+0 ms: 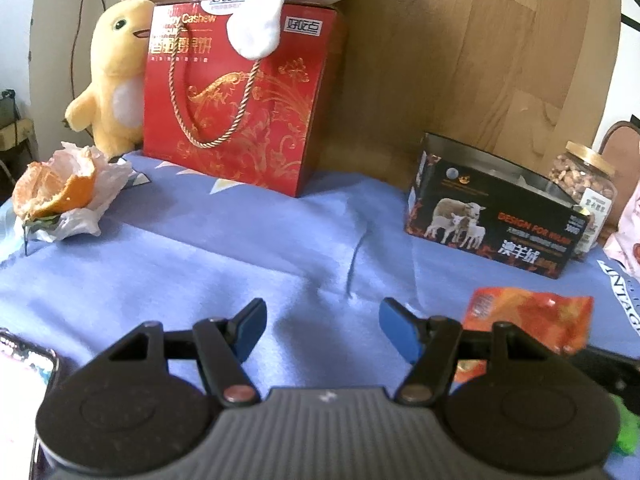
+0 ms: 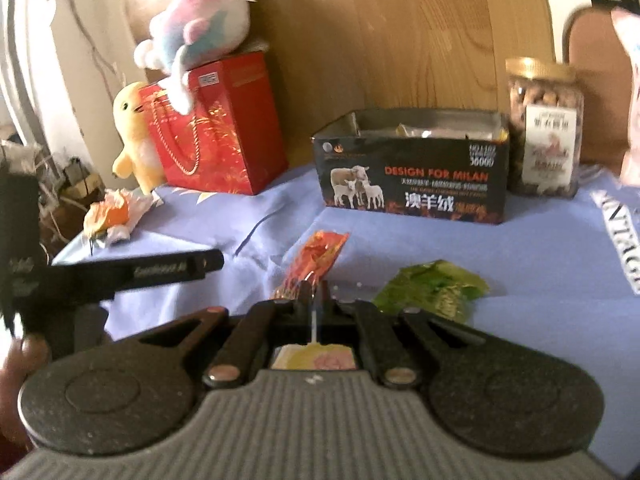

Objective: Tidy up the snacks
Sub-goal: 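Grasp the red spicy-strip packet with the right tool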

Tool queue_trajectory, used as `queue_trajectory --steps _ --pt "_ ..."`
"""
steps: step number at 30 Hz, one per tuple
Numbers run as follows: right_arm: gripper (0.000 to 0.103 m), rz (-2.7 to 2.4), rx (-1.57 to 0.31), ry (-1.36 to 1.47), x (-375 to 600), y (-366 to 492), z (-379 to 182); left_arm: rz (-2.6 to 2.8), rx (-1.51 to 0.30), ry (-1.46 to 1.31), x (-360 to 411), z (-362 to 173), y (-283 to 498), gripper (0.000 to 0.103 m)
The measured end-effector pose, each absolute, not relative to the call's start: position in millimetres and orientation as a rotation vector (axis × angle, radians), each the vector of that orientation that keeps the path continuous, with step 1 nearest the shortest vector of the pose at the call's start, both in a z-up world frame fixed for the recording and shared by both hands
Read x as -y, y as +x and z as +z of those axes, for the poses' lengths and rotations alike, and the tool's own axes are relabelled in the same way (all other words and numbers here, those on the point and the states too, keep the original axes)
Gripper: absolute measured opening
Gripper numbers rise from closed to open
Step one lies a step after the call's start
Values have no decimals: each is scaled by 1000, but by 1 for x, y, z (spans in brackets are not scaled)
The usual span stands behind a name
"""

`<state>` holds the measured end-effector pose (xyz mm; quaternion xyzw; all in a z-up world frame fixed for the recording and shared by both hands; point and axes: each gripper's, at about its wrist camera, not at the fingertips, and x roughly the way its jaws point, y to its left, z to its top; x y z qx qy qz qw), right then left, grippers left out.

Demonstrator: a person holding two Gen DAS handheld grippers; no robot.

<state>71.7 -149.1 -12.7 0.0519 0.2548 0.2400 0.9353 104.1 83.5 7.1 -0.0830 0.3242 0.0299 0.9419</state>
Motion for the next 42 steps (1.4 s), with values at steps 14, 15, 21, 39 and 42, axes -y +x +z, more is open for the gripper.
queue_trajectory --steps 14,15,21,39,42 --pt "4 582 -434 4 145 28 0 94 -675 -143 -83 4 109 64" --pt "4 584 -429 0 147 24 0 92 -677 -144 -83 3 109 64" --pt "4 554 -434 -24 162 6 -5 70 -683 -153 -82 3 110 65" --pt "41 584 -560 159 220 -8 -40 -373 -752 -272 -70 30 56 72" --pt "45 624 -588 130 217 -3 -45 -411 -842 -271 -61 23 48 72"
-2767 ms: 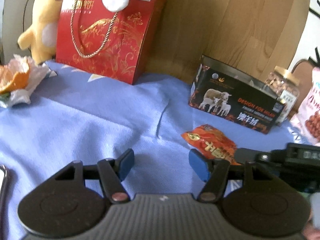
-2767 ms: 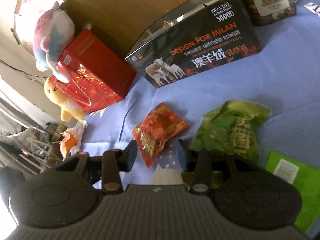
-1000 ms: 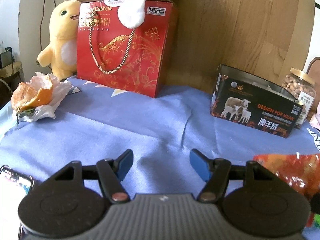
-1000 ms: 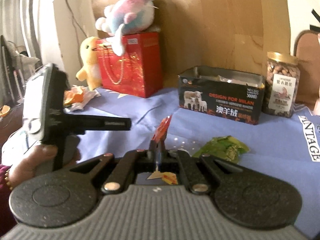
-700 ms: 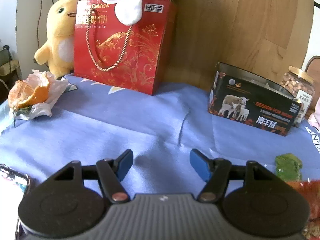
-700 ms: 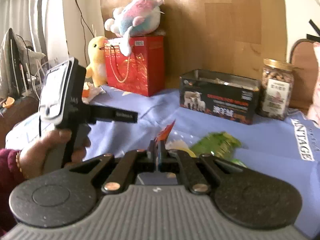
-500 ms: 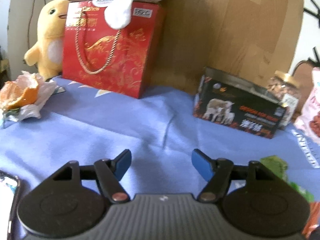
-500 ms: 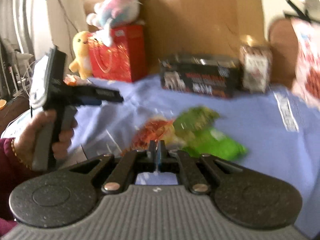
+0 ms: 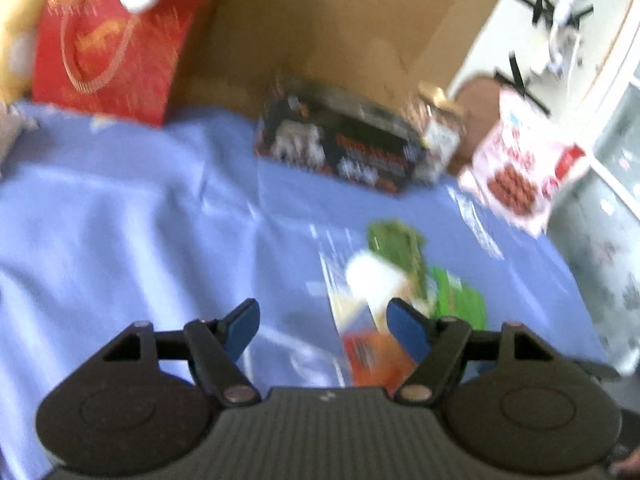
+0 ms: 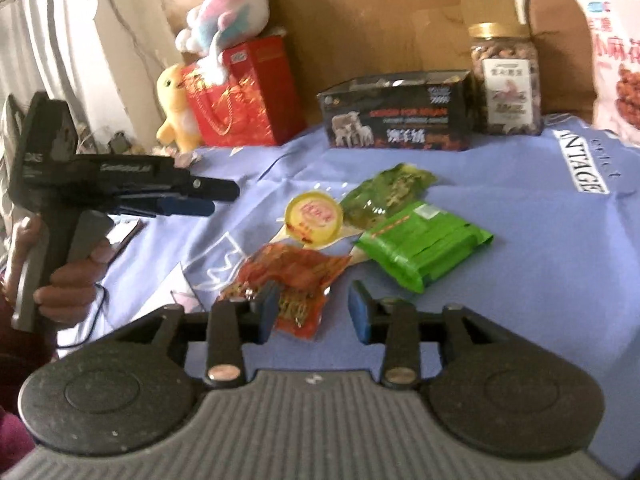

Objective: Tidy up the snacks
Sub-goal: 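Grasp the red spicy-strip packet with the right tool, then carry the red packet into the tin box and open the right tool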

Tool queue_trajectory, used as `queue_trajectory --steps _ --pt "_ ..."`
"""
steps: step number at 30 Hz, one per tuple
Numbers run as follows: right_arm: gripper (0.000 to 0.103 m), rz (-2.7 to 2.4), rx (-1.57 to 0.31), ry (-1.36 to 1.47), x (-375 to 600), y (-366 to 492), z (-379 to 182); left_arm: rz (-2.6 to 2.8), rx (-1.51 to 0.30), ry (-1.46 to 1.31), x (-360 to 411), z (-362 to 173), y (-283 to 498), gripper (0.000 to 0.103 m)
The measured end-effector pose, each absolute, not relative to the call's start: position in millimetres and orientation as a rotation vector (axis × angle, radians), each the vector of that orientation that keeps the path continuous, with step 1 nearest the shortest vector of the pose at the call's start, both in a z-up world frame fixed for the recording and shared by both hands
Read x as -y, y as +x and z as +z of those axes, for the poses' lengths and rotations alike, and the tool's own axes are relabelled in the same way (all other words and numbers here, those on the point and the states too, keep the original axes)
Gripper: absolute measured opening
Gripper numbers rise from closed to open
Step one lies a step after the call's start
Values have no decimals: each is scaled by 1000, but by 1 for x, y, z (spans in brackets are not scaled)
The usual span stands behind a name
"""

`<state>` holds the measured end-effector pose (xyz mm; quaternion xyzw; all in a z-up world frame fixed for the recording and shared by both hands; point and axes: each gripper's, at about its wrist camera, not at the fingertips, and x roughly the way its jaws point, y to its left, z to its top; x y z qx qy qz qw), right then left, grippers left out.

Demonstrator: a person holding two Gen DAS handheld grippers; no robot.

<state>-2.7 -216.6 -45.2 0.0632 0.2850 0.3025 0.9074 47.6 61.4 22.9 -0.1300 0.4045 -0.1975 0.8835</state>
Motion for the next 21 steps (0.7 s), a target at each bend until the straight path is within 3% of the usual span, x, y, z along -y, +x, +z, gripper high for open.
queue_trajectory --steps 6,8,10,12,16,21 --pt "46 682 -679 313 230 22 -57 -427 -911 -286 -44 10 40 69" --pt "45 723 -679 346 229 28 -60 -490 -935 -313 -35 7 41 50" --pt "43 743 -691 392 227 33 -62 -490 -917 -278 -24 6 37 45" --pt "23 729 -696 390 223 33 -64 -465 -898 -234 -18 8 33 44" --pt "20 734 -664 417 228 28 -62 -495 -914 -332 -27 10 33 35" --pt "20 758 -585 443 236 34 -36 -509 -834 -313 -21 47 36 35"
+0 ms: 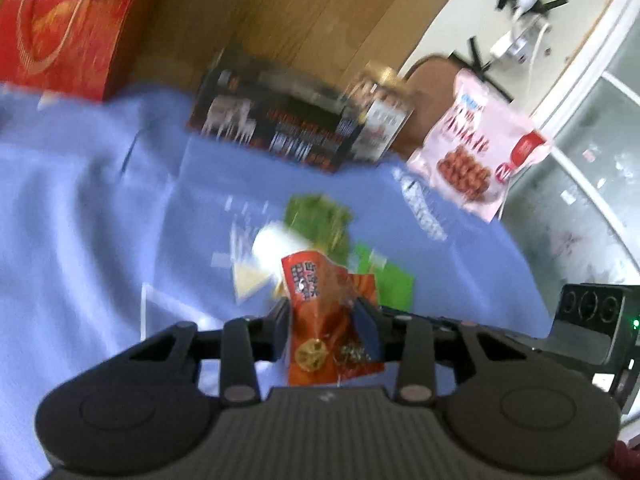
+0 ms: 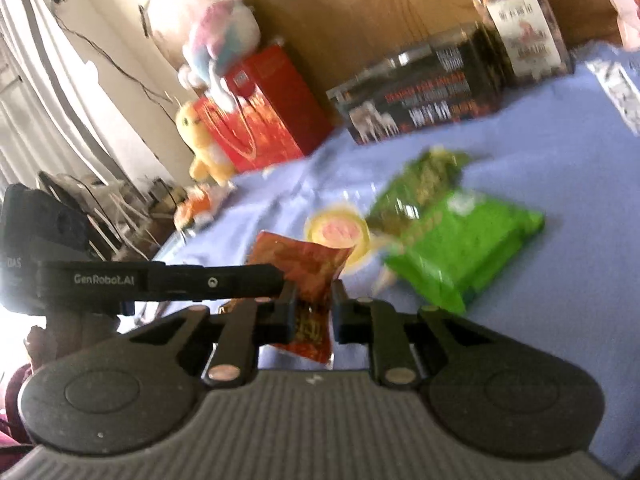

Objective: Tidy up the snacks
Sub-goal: 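Carry the red packet into the tin box and open the right tool, then grasp the green rectangular packet with the left tool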

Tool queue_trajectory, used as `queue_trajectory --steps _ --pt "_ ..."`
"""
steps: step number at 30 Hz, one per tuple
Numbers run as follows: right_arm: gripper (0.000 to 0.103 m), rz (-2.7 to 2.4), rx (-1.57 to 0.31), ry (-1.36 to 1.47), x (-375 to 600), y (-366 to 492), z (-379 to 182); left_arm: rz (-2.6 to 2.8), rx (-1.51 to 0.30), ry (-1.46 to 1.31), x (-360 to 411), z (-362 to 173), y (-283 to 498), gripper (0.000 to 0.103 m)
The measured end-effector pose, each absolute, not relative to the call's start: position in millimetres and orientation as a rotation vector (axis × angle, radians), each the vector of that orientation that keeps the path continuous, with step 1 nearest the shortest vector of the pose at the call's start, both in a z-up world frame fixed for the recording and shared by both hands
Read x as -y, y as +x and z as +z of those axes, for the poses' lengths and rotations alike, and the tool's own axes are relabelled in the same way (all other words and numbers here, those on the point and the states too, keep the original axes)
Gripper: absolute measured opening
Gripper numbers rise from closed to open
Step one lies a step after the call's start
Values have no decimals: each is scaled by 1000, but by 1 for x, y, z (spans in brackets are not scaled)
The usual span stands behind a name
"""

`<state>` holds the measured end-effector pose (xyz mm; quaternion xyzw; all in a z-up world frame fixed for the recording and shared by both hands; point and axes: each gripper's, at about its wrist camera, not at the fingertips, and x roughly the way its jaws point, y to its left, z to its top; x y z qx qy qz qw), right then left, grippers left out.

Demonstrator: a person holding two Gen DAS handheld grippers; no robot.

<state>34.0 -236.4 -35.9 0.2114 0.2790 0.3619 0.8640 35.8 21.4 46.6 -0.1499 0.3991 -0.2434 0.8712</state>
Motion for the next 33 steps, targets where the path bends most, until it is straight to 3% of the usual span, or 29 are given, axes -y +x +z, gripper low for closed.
queue_trajectory --steps 10,21,24,29,33 --pt "20 637 -317 305 240 131 43 -496 -665 -251 14 118 165 38" --pt "24 427 -394 275 241 249 16 -337 -754 -249 50 63 293 44" --pt "36 408 -352 329 255 242 17 -306 -751 -308 34 63 292 46" --pt "36 478 -351 441 290 196 6 -362 -708 -317 6 75 243 49" --pt "36 557 -531 484 298 171 -27 -458 -822 -289 10 56 204 49"
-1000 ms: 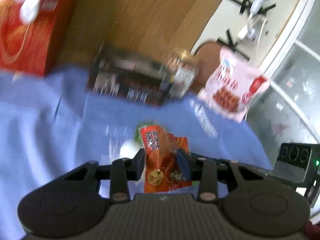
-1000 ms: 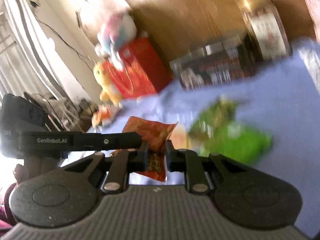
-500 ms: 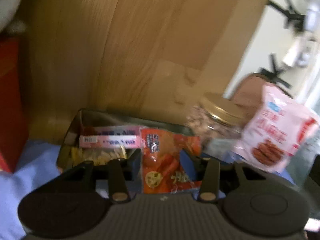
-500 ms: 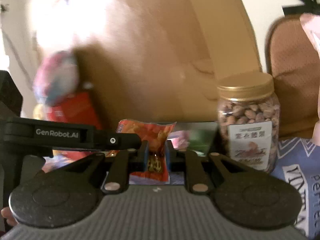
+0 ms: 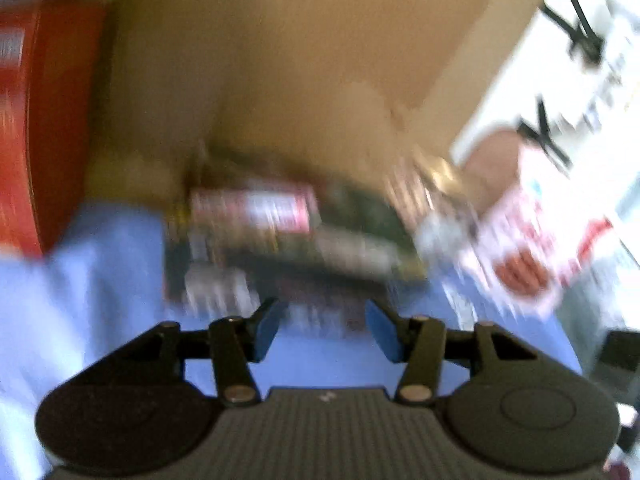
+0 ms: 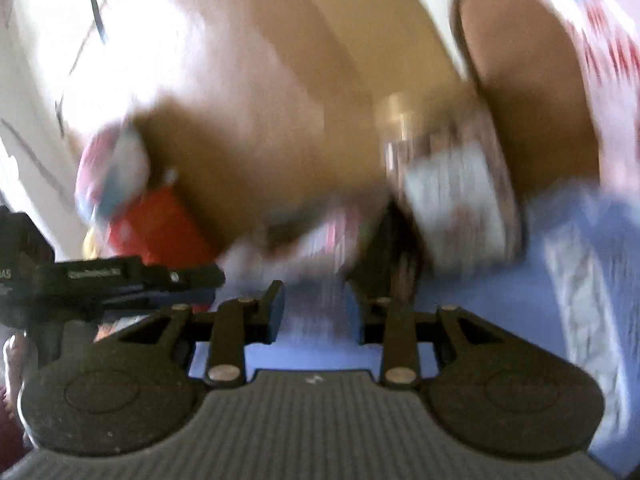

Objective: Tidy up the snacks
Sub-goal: 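Grasp the green rectangular packet with the left tool, then carry the green packet into the tin box and open the left tool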

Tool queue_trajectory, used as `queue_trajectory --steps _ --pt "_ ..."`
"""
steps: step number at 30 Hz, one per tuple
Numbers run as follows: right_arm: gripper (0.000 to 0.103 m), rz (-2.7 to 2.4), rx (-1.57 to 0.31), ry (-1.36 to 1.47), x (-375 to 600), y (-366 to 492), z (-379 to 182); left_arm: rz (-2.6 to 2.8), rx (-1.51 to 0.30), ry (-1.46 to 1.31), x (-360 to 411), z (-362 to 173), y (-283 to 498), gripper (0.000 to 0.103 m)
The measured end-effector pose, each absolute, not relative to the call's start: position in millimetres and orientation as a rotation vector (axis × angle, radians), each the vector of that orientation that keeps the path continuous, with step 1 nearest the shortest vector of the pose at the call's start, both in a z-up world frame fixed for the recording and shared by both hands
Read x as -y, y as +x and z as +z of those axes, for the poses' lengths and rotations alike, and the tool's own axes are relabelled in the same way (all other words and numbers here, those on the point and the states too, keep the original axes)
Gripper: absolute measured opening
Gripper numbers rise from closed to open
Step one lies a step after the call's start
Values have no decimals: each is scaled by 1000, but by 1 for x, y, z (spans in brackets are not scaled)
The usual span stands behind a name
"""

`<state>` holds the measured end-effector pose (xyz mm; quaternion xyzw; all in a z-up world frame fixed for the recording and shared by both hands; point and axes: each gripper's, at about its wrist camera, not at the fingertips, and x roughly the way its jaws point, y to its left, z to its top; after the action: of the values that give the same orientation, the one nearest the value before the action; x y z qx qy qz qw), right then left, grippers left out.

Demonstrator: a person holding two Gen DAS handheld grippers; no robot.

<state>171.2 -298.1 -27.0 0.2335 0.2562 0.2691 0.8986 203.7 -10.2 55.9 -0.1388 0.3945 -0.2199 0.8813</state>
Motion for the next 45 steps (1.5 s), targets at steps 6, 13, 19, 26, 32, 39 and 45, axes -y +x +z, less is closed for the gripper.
queue_trajectory --steps 6,13,19,26,32,39,45 --pt "36 550 -607 454 299 120 -51 -508 -922 -280 21 28 160 49" --pt "33 614 -662 485 306 69 -64 -599 -885 -326 17 37 99 49" --pt "38 744 -623 363 288 17 -61 -612 -838 -306 0 47 58 51" --pt "64 661 -560 148 265 12 -53 -615 -852 -296 -4 40 35 53" --pt "66 644 -547 -1 243 10 -62 -566 -950 -257 17 11 54 56" --pt "59 615 -498 -112 227 3 -65 -594 -951 -183 48 10 58 52" --pt "41 617 -486 -51 243 1 -55 -583 -926 -206 35 25 46 35"
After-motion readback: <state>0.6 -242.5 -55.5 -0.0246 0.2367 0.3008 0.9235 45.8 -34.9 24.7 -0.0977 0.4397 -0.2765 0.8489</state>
